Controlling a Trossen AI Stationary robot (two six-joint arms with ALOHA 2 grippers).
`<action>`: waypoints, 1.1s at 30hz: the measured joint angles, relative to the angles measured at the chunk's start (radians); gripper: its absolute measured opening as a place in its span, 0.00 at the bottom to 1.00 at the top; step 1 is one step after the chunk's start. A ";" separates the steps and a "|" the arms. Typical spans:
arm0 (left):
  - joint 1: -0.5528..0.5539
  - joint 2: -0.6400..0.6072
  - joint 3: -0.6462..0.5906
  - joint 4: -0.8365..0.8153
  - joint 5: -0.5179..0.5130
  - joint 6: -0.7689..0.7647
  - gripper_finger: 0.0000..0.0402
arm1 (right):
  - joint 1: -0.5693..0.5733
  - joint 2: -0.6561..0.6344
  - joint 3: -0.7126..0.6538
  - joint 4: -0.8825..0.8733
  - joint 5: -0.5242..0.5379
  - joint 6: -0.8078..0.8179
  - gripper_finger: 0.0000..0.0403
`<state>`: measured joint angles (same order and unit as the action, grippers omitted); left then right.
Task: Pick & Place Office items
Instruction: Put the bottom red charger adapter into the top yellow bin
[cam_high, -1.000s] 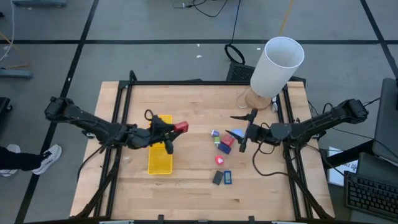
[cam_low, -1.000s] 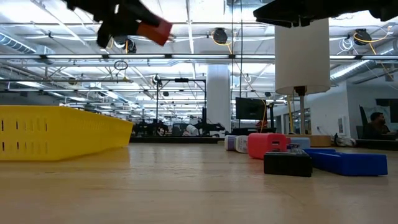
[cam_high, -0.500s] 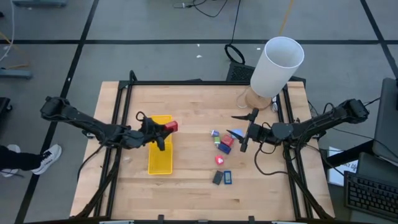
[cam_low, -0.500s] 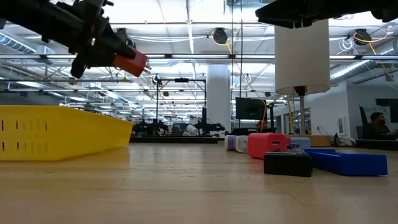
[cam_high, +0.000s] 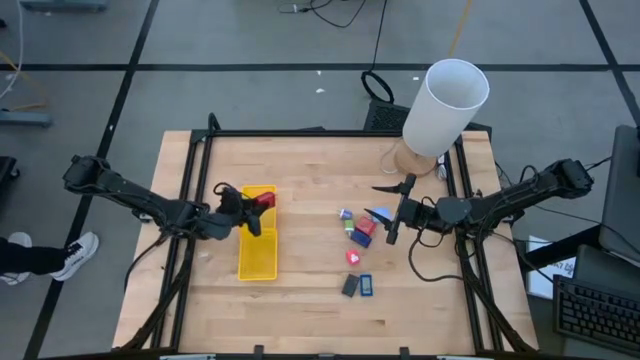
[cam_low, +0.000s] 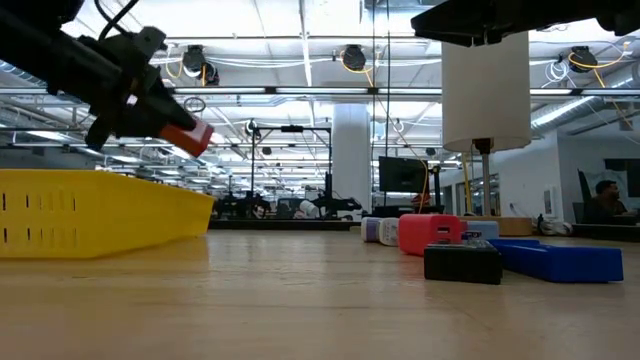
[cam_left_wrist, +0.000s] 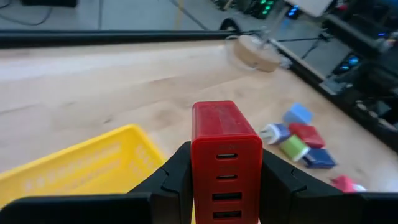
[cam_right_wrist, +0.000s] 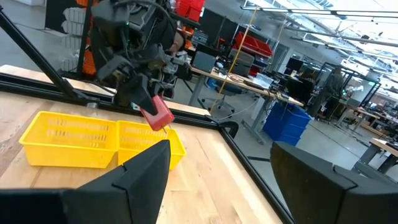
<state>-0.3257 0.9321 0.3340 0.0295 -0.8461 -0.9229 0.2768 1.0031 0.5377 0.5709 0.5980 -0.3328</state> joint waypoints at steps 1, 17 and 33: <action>0.000 0.000 0.000 -0.023 -0.004 -0.021 0.30 | 0.000 0.000 0.000 0.000 0.000 0.000 0.66; 0.000 0.004 0.000 -0.231 -0.022 -0.187 0.30 | 0.000 0.000 0.000 0.000 0.000 0.000 0.66; 0.000 0.061 0.000 -0.290 -0.048 -0.106 0.30 | 0.000 0.000 0.000 0.000 0.000 0.000 0.66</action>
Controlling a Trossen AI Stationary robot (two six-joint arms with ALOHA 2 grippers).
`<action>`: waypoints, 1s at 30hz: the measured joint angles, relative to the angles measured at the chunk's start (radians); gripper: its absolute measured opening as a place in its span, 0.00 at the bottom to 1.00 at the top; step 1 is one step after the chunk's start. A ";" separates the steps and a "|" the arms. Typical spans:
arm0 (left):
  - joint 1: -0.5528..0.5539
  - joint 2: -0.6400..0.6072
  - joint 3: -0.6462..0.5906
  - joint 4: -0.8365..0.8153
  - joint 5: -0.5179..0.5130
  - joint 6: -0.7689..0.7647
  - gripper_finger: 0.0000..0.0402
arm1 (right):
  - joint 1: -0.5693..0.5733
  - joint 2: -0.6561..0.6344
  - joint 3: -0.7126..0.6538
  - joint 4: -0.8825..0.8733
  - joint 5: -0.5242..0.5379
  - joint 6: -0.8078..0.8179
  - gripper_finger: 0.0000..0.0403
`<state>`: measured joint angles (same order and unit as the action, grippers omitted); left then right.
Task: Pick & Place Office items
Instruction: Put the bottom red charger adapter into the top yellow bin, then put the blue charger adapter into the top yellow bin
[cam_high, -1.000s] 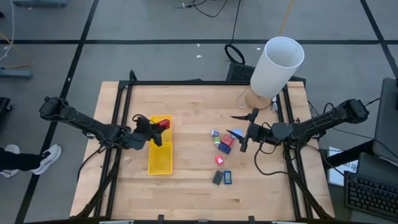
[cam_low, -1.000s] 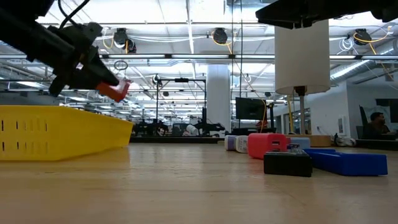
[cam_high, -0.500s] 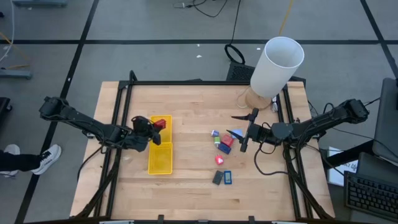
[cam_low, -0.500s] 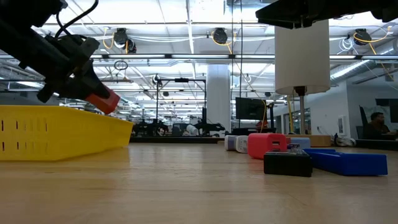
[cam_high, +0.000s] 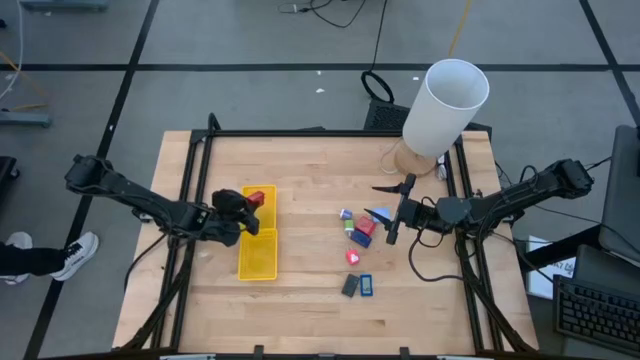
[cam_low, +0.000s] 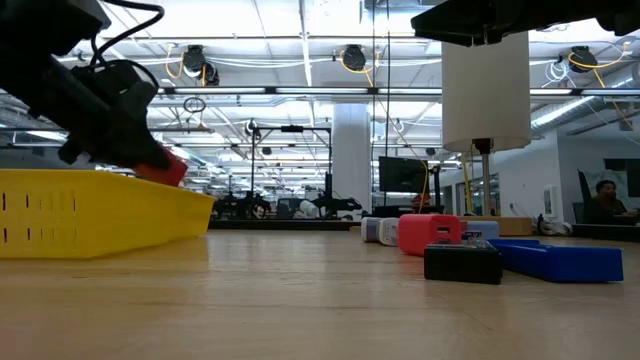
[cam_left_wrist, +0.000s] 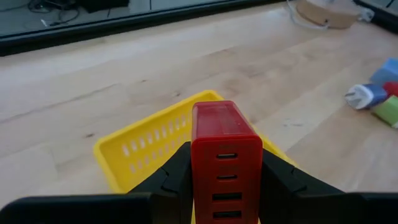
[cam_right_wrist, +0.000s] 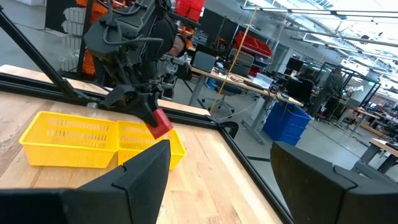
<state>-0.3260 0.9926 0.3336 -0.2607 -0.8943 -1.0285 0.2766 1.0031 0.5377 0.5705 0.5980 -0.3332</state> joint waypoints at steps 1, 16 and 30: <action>0.000 0.006 0.000 0.000 0.005 -0.001 0.30 | 0.000 0.000 0.000 0.000 0.000 0.000 0.66; 0.000 0.029 0.000 -0.001 0.056 -0.027 0.44 | 0.000 0.000 0.000 0.000 0.000 0.000 0.66; 0.000 0.006 0.000 0.029 0.058 -0.016 0.46 | 0.000 0.000 0.000 0.000 0.000 0.000 0.66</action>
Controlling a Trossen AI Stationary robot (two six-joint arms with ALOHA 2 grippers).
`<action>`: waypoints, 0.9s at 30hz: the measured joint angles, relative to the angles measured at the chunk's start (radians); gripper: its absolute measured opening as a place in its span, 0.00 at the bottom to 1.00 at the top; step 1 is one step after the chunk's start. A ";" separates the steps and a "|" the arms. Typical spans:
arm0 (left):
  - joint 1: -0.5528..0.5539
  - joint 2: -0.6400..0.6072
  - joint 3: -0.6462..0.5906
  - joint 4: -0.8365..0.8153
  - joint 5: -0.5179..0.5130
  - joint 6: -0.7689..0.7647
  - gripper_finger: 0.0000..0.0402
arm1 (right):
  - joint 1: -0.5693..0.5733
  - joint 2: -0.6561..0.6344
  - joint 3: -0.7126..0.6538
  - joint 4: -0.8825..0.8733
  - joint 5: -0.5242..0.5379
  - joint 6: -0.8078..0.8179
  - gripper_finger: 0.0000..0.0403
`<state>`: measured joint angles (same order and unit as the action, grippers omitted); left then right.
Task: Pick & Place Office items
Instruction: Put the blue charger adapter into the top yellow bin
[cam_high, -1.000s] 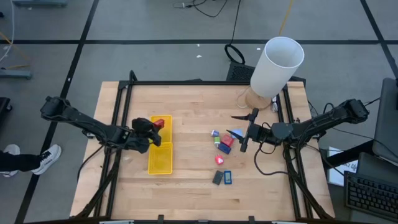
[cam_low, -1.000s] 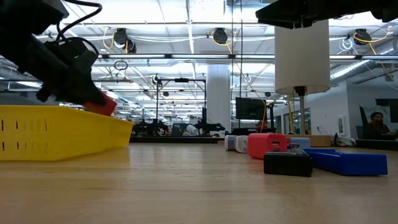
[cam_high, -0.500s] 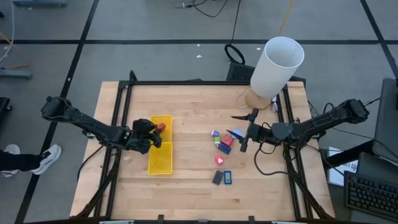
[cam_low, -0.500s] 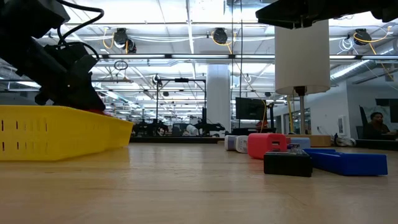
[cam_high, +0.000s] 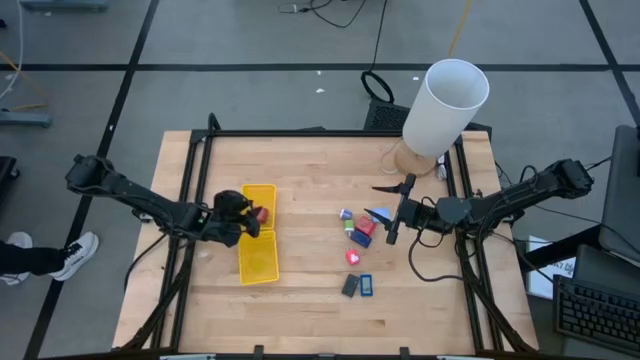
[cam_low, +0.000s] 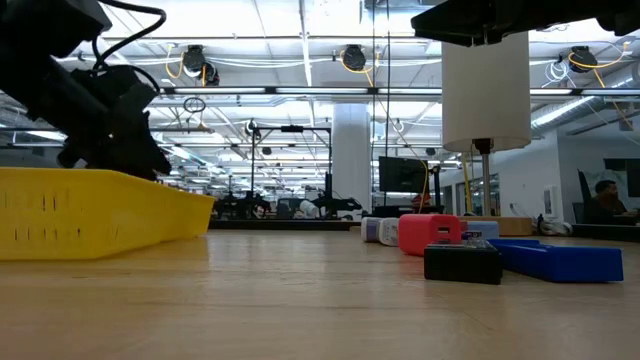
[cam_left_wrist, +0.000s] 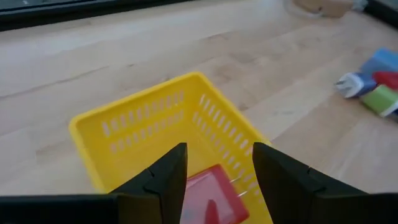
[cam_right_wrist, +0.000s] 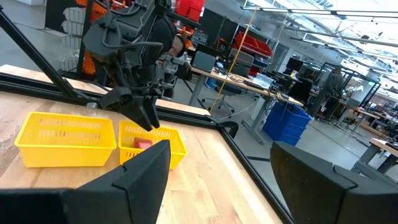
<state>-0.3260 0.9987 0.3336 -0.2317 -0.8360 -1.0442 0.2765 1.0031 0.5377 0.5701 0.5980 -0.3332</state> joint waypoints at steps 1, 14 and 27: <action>0.000 -0.009 0.000 0.014 0.000 0.015 0.46 | 0.000 0.000 0.000 0.000 0.000 0.000 0.66; 0.001 -0.093 0.001 0.560 0.161 0.466 0.46 | -0.019 0.000 0.000 -0.262 -0.036 0.125 0.66; 0.136 0.041 0.002 0.834 0.387 0.560 0.72 | -0.342 0.051 0.001 -0.658 -0.357 0.401 0.72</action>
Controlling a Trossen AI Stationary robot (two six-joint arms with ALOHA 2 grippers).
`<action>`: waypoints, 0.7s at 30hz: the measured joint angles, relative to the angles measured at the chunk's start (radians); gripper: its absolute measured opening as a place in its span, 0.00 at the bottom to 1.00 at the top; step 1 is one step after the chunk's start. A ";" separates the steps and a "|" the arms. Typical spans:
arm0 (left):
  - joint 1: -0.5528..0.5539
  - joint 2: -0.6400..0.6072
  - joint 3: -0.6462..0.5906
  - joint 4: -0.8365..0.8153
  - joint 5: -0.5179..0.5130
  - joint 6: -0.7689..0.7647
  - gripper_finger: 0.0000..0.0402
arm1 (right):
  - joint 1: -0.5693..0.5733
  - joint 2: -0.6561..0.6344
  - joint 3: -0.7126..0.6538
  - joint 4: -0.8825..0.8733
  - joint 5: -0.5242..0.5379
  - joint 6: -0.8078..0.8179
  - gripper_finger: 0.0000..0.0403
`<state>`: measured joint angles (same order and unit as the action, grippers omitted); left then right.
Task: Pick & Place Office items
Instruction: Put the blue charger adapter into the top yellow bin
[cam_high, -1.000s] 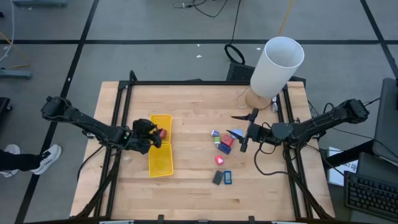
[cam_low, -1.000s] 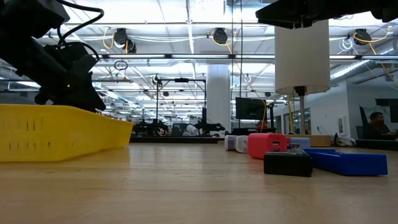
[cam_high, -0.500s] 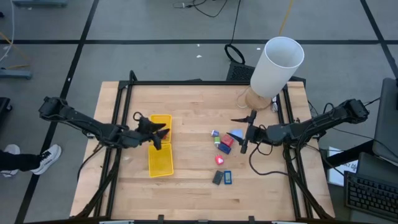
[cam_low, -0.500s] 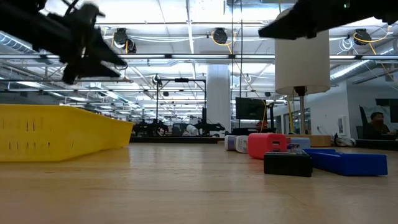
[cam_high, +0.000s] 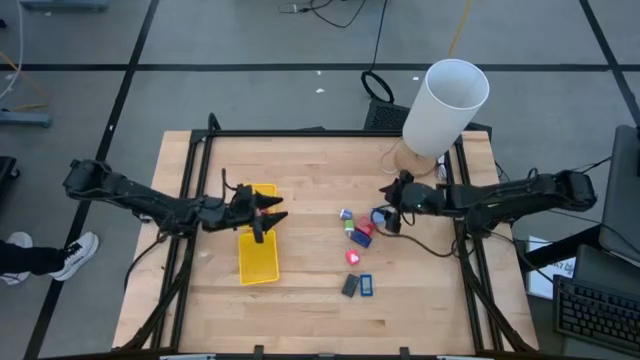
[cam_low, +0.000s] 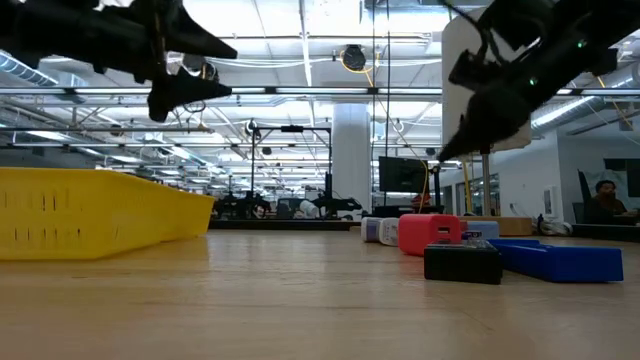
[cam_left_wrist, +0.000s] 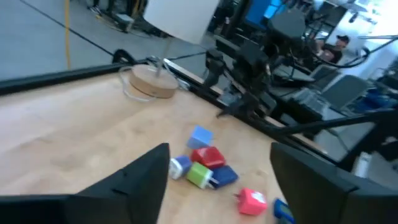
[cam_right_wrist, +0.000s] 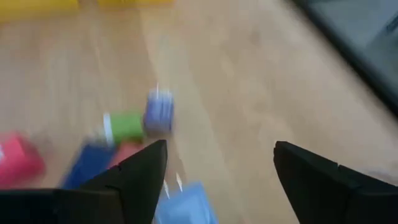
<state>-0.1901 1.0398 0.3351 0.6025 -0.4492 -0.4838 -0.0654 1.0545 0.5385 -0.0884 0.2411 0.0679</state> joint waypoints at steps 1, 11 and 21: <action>0.011 0.015 0.000 0.015 0.000 0.017 0.75 | -0.012 0.015 0.000 -0.010 -0.020 -0.022 0.72; 0.056 0.146 0.000 0.272 0.142 0.279 0.88 | -0.054 0.183 0.000 -0.007 -0.156 -0.219 0.71; 0.071 0.180 0.000 0.289 0.162 0.279 0.86 | -0.084 0.306 0.000 -0.025 -0.249 -0.209 0.70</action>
<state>-0.1192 1.2201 0.3355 0.8913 -0.2871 -0.2050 -0.1499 1.3607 0.5389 -0.1129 -0.0075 -0.1415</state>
